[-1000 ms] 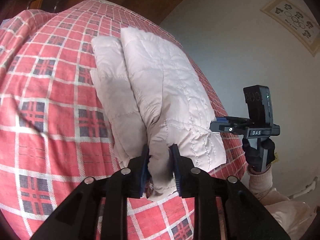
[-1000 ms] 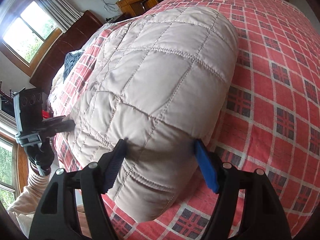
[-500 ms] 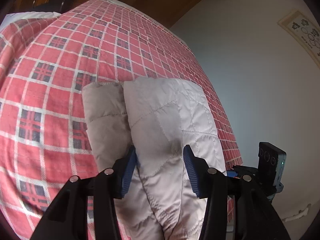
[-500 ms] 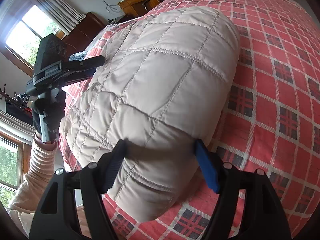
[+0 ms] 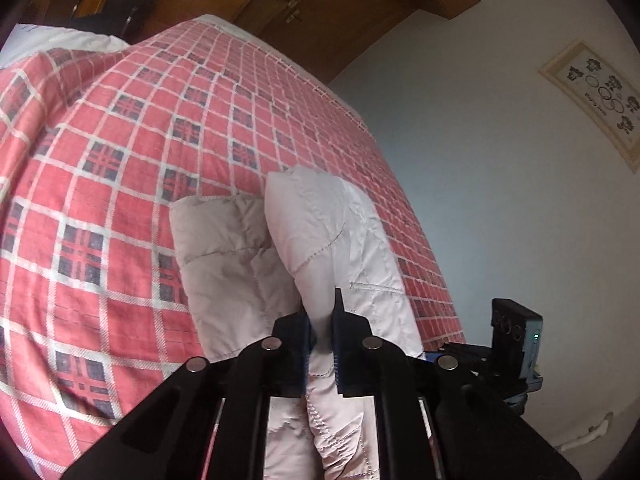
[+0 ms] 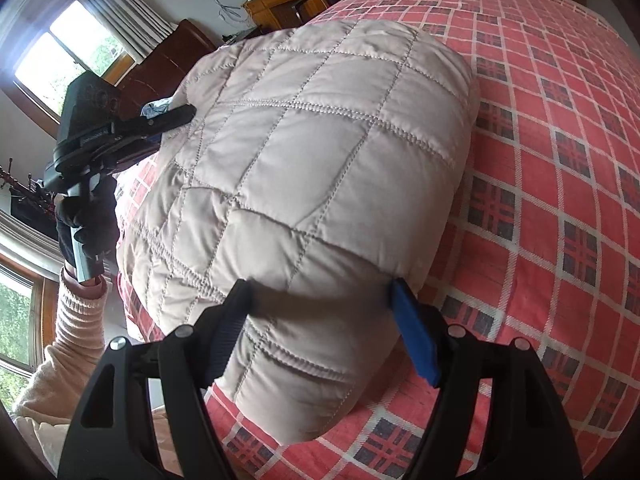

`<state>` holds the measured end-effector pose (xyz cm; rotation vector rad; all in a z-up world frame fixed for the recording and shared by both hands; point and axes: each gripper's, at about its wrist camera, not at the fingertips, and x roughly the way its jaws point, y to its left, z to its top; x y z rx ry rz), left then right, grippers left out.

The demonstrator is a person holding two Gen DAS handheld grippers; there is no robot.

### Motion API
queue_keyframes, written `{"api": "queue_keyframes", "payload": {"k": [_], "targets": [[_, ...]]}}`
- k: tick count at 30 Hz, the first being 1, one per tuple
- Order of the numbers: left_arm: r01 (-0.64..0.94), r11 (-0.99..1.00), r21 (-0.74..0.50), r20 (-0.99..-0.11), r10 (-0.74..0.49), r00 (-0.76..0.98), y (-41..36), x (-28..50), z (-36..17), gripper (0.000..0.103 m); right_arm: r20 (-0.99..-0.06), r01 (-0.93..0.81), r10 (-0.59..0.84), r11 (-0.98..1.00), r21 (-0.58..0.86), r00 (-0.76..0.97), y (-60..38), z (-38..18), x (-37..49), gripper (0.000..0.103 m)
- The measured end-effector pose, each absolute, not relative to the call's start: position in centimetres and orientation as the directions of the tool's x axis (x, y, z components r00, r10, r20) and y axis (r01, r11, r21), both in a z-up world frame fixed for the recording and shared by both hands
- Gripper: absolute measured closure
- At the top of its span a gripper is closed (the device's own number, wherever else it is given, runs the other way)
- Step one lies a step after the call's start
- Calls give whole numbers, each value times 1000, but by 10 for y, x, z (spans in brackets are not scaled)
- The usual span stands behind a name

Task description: Fold large clothes

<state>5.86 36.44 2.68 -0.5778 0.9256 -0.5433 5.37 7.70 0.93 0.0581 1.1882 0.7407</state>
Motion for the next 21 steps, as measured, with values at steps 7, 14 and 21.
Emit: {"api": "queue_keyframes", "payload": {"k": [7, 14, 21], "targets": [[137, 745, -653, -635, -636, 438, 365, 75, -23, 91, -821, -491, 544, 770, 408, 171, 81, 8, 54, 30], [98, 748, -656, -649, -626, 433, 368, 63, -13, 77, -813, -476, 561, 764, 436, 157, 79, 8, 59, 29], [120, 732, -671, -618, -641, 456, 387, 38, 8, 34, -748, -418, 646, 727, 544, 151, 49, 15, 69, 30]]}}
